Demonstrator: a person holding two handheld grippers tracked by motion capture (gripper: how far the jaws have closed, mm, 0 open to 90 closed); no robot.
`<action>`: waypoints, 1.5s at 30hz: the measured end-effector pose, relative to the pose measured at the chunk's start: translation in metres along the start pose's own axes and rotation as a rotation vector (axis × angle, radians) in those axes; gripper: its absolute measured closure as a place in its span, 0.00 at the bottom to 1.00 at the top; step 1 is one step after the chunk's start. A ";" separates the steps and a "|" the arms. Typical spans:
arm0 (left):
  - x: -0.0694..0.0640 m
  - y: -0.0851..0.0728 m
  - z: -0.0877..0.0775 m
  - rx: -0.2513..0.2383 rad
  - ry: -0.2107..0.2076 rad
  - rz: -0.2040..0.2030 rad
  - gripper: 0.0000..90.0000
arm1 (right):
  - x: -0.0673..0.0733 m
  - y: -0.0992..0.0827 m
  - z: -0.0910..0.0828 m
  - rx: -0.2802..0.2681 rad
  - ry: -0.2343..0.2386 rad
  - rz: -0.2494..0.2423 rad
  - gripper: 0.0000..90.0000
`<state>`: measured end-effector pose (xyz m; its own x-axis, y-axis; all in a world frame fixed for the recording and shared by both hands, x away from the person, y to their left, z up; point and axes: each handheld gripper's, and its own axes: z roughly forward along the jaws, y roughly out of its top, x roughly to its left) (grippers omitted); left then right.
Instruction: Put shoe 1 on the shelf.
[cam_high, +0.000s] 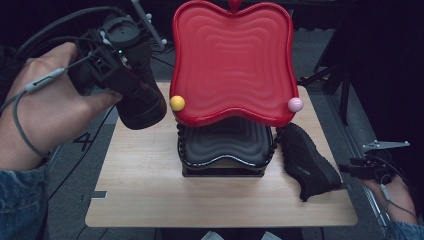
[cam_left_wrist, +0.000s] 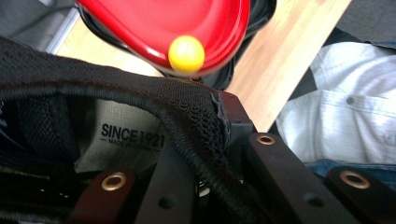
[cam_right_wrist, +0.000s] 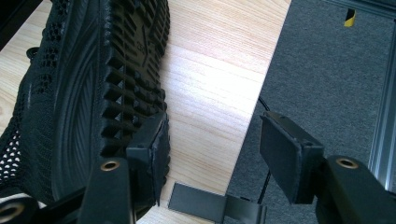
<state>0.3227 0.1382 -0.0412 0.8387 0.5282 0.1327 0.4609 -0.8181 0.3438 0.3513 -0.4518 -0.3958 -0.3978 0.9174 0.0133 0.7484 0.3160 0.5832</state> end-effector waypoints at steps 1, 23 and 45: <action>-0.002 0.005 -0.004 -0.008 0.000 0.011 0.96 | 0.000 0.000 0.000 -0.001 0.000 -0.003 0.48; -0.024 0.075 -0.009 -0.077 -0.002 0.185 0.96 | -0.003 -0.003 -0.001 -0.009 0.018 -0.001 0.47; -0.023 0.120 0.026 -0.064 -0.014 0.292 0.94 | -0.002 -0.005 0.001 0.000 0.033 -0.007 0.47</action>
<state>0.3660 0.0222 -0.0273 0.9372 0.2687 0.2222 0.1802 -0.9188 0.3511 0.3493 -0.4551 -0.3997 -0.4199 0.9069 0.0360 0.7459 0.3222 0.5830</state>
